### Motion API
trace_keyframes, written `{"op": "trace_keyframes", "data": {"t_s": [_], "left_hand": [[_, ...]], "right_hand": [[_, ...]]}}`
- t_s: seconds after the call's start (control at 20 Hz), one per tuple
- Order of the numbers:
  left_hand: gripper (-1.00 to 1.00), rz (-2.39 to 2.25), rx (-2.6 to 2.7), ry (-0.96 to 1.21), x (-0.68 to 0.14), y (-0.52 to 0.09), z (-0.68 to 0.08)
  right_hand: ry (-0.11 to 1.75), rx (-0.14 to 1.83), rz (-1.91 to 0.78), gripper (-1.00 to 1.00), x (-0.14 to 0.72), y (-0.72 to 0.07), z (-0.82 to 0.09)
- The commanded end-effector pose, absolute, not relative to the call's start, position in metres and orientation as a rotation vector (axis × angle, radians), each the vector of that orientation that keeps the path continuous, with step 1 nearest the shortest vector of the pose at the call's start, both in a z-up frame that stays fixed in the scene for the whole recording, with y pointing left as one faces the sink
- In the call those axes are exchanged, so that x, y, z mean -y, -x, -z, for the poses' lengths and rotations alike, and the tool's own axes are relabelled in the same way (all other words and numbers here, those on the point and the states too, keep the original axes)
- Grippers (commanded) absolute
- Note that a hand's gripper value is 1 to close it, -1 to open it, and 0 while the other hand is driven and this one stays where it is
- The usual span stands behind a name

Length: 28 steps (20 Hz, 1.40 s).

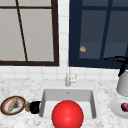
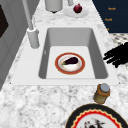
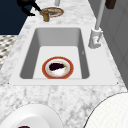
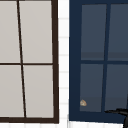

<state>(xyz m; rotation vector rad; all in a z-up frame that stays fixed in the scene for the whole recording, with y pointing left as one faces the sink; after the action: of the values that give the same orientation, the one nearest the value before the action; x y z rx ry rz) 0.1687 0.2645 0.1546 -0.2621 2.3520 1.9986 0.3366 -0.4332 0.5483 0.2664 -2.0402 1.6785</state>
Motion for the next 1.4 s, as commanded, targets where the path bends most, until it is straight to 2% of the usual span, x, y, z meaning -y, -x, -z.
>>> {"op": "trace_keyframes", "data": {"t_s": [0.0, 0.25, 0.6, 0.75, 0.95, 1.35], "left_hand": [[0.0, -1.999, -2.352, 0.262, -0.265, -0.169, -0.155], [0.0, -1.999, -2.352, 0.262, -0.265, -0.169, -0.155], [0.0, -1.999, -2.352, 0.262, -0.265, -0.169, -0.155], [0.0, -1.999, -2.352, 0.262, -0.265, -0.169, -0.155], [0.0, -1.999, -2.352, 0.262, -0.265, -0.169, -0.155], [0.0, -1.999, -2.352, 0.262, -0.265, -0.169, -0.155]], "right_hand": [[-0.258, 2.047, -1.683, -1.0, 0.439, -0.368, -0.527], [-0.383, 2.04, -1.662, -1.0, 0.443, -0.398, -0.523], [-0.404, 2.084, -1.68, -1.0, 0.438, -0.403, -0.534], [-0.334, 2.066, -1.703, -1.0, 0.423, -0.371, -0.541], [-0.32, 2.042, -1.655, -1.0, 0.408, -0.372, -0.538], [-0.189, 1.999, -1.636, -1.0, 0.421, -0.336, -0.533]]}}
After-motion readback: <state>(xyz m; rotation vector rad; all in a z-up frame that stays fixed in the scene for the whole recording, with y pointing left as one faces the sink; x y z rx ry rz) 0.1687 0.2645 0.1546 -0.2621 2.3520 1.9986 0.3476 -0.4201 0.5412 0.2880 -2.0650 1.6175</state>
